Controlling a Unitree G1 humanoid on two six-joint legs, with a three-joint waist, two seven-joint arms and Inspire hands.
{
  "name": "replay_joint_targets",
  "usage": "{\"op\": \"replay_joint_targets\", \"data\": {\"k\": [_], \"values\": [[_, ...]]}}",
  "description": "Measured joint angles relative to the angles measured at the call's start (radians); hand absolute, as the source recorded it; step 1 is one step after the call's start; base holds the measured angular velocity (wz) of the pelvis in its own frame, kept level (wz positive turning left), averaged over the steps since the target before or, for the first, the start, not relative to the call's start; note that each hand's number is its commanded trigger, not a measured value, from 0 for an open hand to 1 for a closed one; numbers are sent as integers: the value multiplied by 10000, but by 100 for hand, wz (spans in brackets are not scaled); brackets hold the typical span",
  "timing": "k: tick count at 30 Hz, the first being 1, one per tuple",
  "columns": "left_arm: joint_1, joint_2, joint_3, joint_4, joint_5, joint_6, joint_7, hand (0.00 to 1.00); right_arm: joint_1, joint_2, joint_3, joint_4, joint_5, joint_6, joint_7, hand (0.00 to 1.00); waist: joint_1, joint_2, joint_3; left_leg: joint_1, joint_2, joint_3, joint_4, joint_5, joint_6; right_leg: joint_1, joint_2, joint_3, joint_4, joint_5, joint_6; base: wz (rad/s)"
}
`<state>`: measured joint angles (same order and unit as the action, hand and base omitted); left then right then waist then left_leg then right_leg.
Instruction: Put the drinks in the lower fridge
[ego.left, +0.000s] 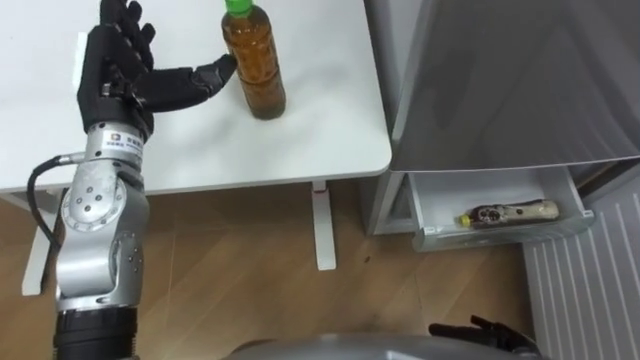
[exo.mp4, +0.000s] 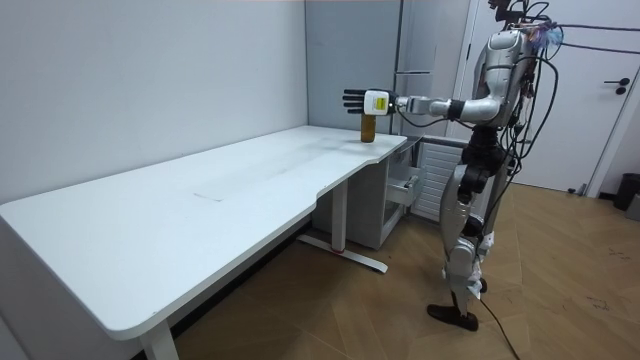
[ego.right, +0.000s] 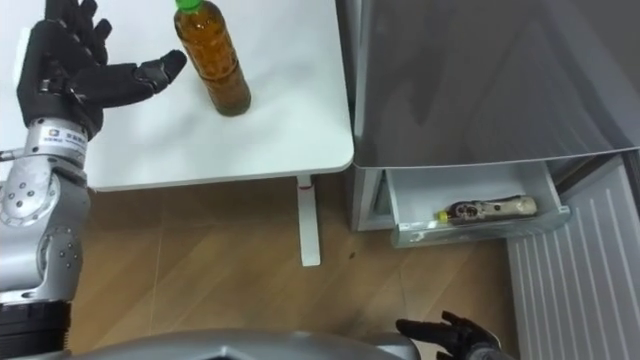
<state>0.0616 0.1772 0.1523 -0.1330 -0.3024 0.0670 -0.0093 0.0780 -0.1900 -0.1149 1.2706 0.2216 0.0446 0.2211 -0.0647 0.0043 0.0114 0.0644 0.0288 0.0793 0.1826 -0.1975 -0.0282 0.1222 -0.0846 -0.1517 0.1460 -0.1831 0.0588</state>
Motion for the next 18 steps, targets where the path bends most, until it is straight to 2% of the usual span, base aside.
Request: {"op": "replay_joint_targets", "data": {"k": [6, 12, 14, 18], "values": [[-17, 4, -2, 0, -4, 167, -318, 0, -11, 5, -3, -70, 0, 5, -25, 0, -151, 3, -1, 3, 6, 23, 11, 0, 1, -22, 0, 30, 35, 0, 0, 0], [-240, 31, -3, 262, -640, 199, -540, 0, 1, 3, -22, -81, 0, 17, -158, 0, -141, 27, -16, 56, 15, 106, 34, 0, 1, -10, 4, 122, 52, 1, -1, -3], [-342, 135, -6, 624, -893, 241, -674, 0, 7, 2, -35, -99, -2, 77, -179, 0, -179, 29, -17, 95, 25, 146, 32, 0, 1, -9, 9, 175, 73, 1, -1, -8], [-794, 371, -3, 1452, -866, 579, -801, 0, 44, -3, -54, -272, -20, 239, -207, 0, -182, 35, -20, 100, 73, 246, 20, -3, -3, -45, 56, 293, 90, 12, -20, -7]]}}
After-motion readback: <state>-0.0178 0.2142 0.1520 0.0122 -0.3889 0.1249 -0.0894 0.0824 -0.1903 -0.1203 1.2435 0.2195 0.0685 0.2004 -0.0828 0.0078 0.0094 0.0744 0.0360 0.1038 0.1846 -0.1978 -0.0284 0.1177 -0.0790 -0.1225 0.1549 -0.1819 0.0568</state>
